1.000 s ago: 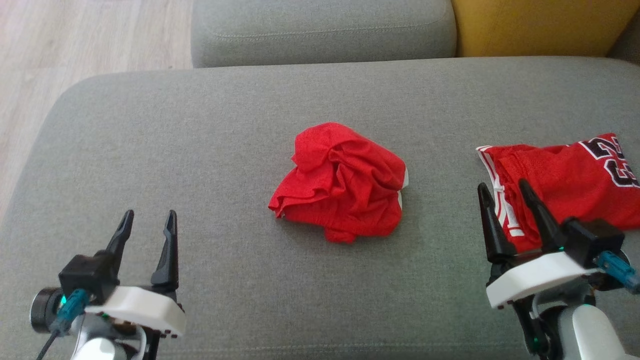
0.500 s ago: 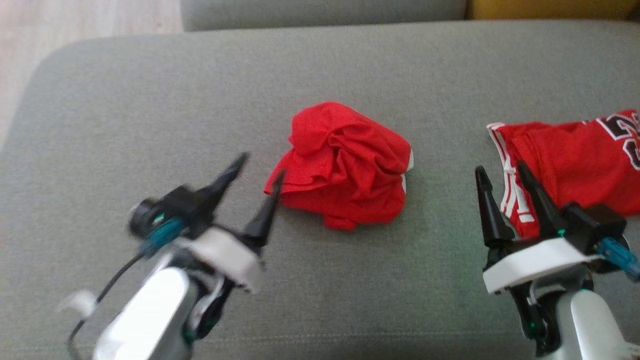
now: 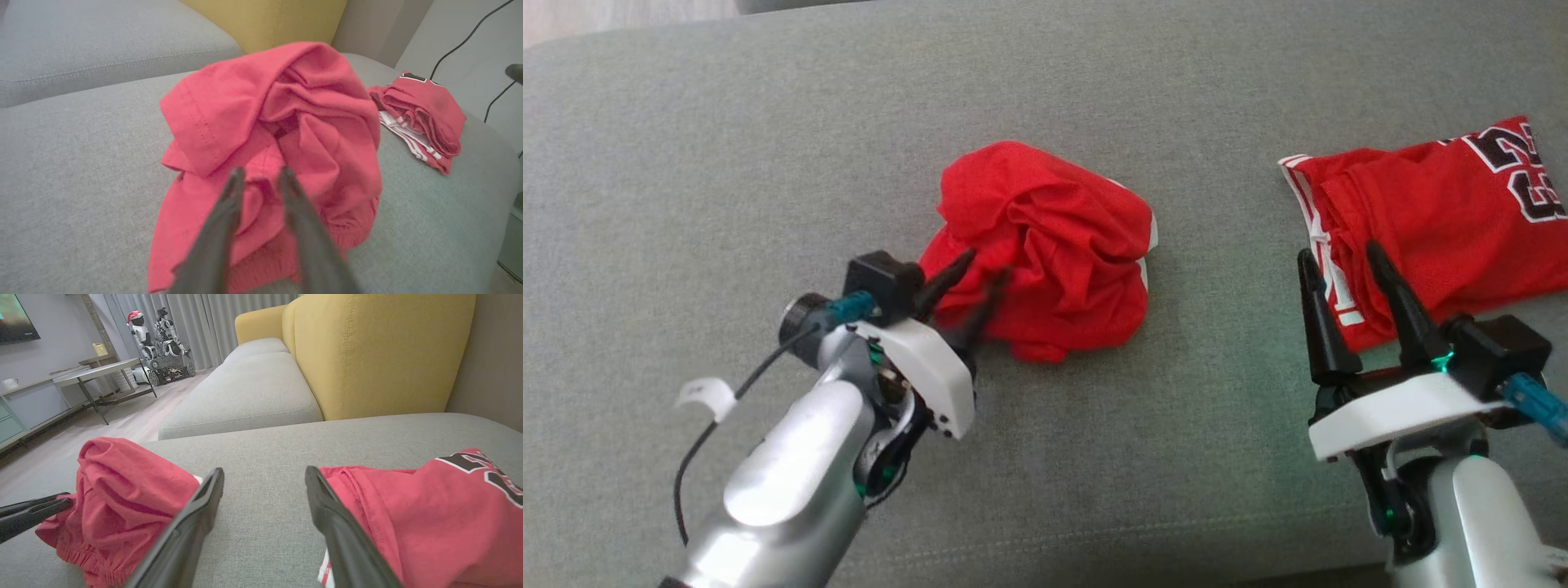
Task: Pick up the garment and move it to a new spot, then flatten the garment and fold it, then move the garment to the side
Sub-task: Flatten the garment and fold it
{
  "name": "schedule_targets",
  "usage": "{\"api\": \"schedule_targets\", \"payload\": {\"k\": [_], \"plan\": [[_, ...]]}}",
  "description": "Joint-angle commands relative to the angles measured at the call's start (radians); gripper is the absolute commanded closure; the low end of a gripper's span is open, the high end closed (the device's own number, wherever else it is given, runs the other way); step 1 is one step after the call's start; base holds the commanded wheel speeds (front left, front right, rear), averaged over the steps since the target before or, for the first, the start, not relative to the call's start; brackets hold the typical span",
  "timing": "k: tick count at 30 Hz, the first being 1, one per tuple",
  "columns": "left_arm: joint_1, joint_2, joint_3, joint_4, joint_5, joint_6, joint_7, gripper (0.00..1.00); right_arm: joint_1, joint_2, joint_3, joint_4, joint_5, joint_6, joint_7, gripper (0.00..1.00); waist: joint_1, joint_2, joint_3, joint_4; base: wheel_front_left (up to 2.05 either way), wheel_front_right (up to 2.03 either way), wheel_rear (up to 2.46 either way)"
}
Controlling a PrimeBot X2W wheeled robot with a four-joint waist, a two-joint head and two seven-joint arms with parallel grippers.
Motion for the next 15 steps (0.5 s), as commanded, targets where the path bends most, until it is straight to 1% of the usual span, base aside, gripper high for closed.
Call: {"api": "schedule_targets", "payload": {"k": [1,4,7,11,15], "plan": [[-0.055,0.012,0.045,-0.019,-0.005,0.003,-0.021,1.0,-0.038,-0.003,0.019,-0.029,0.006,-0.001,-0.011,0.0,0.0,0.0,0.0,0.0,0.0,0.0,0.0],[-0.062,0.024,0.059,-0.016,0.002,0.016,-0.053,1.0,-0.036,-0.003,0.009,-0.026,0.008,-0.001,-0.016,0.0,0.0,0.0,-0.004,0.006,0.0,0.0,0.0],[-0.063,0.053,0.079,-0.058,0.021,0.041,-0.096,1.0,-0.036,-0.003,0.0,-0.023,0.011,-0.001,-0.018,0.0,0.0,0.0,-0.01,0.017,0.0,0.0,0.0],[-0.026,0.116,0.13,-0.18,0.039,0.102,-0.136,1.0,-0.031,-0.003,-0.012,-0.022,0.012,-0.001,-0.018,0.0,0.0,0.0,-0.025,0.032,0.0,0.0,0.0],[0.072,0.197,0.201,-0.327,0.032,0.179,-0.138,1.0,-0.021,-0.003,-0.022,-0.023,0.015,-0.001,-0.018,0.0,0.0,0.0,-0.036,0.046,0.0,0.0,0.0]]}}
